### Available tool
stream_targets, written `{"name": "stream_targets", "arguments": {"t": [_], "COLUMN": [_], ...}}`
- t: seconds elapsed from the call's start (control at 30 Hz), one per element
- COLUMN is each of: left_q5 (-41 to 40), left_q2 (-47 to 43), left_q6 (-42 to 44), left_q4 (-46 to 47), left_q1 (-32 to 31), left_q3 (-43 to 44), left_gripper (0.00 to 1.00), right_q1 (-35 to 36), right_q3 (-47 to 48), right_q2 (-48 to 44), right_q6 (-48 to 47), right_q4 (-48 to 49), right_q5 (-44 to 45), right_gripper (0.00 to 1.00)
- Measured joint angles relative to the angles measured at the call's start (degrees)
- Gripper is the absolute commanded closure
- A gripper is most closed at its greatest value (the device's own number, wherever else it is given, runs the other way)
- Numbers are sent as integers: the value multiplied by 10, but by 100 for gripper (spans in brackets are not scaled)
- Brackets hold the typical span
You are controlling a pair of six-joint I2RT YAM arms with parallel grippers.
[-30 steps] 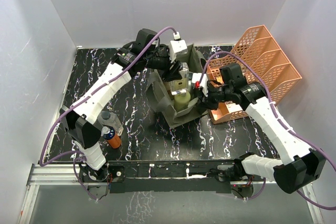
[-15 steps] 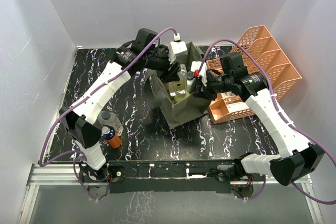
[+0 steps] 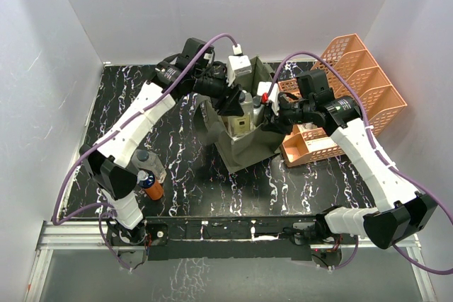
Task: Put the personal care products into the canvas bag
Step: Place the care product in the canvas bag.
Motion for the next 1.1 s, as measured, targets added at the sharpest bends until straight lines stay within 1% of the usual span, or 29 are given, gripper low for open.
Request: {"name": "stream_targets", "arguments": {"t": [0.4, 0.6, 0.8, 1.1], "left_q5": [-80, -75, -81, -53], "left_q2": [8, -10, -6, -6], "left_q6": [-3, 3, 19, 30], "left_q4": [17, 66, 79, 116], "left_q1": [0, -4, -7, -7], "left_q3": [-58, -131, -161, -196], "left_gripper": [100, 100, 100, 100], "right_q1": [0, 0, 0, 0], "right_q3": [16, 16, 16, 14], "right_q2": [6, 6, 6, 6], "right_q6": [0, 0, 0, 0], "right_q4": [-2, -3, -5, -4], "right_q5": [0, -9, -15, -17], "right_gripper": [90, 90, 90, 90]}}
